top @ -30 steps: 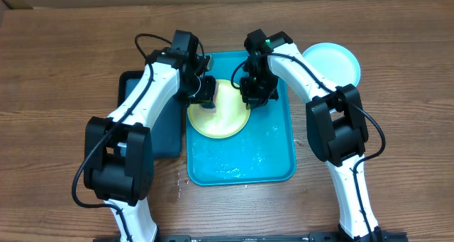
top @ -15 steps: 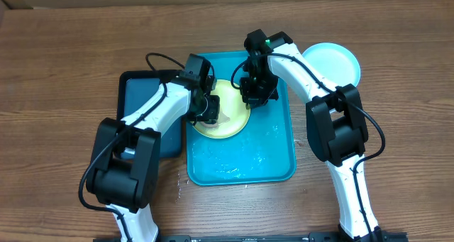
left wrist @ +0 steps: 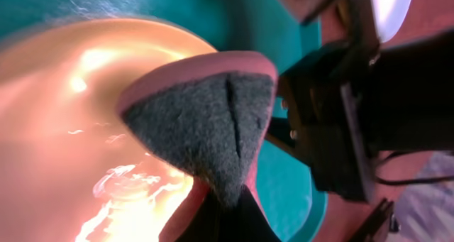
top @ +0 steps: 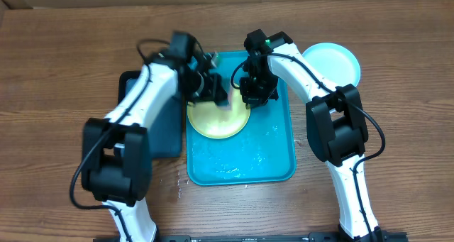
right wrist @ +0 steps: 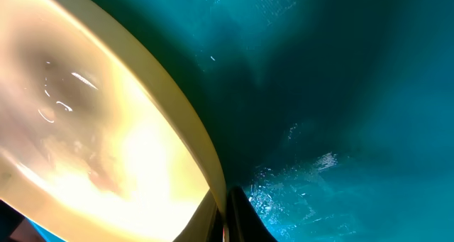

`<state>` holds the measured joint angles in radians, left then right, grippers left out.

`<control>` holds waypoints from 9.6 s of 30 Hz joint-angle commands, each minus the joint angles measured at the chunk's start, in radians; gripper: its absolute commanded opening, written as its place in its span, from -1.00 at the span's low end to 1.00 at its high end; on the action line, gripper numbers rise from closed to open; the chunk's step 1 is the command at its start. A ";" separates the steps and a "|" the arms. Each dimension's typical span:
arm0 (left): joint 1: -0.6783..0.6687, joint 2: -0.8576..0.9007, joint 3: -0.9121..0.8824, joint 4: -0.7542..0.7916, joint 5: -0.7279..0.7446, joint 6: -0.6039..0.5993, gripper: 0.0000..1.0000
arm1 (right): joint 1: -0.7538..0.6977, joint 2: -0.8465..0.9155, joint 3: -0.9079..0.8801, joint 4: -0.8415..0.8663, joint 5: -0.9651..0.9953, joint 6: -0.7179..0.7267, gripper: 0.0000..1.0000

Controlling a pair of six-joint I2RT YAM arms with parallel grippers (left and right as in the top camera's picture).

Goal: Clean dirty plates on tray and stack at the side

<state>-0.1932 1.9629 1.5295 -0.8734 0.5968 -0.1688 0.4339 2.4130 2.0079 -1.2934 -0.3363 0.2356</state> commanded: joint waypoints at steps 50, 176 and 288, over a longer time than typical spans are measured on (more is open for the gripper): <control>0.247 -0.170 0.055 -0.238 -0.270 0.005 1.00 | 0.004 -0.040 -0.056 0.036 -0.010 0.004 -0.92; 0.743 -0.397 0.072 -0.394 -0.316 -0.003 1.00 | 0.621 -0.042 0.756 0.579 1.085 -0.554 -0.92; 0.743 -0.397 0.072 -0.394 -0.316 -0.003 1.00 | -0.691 -0.066 0.108 -0.278 0.138 0.035 0.25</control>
<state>0.5476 1.5604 1.5906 -1.2678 0.2768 -0.1612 -0.2539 2.3920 2.1052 -1.5471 -0.1978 0.3176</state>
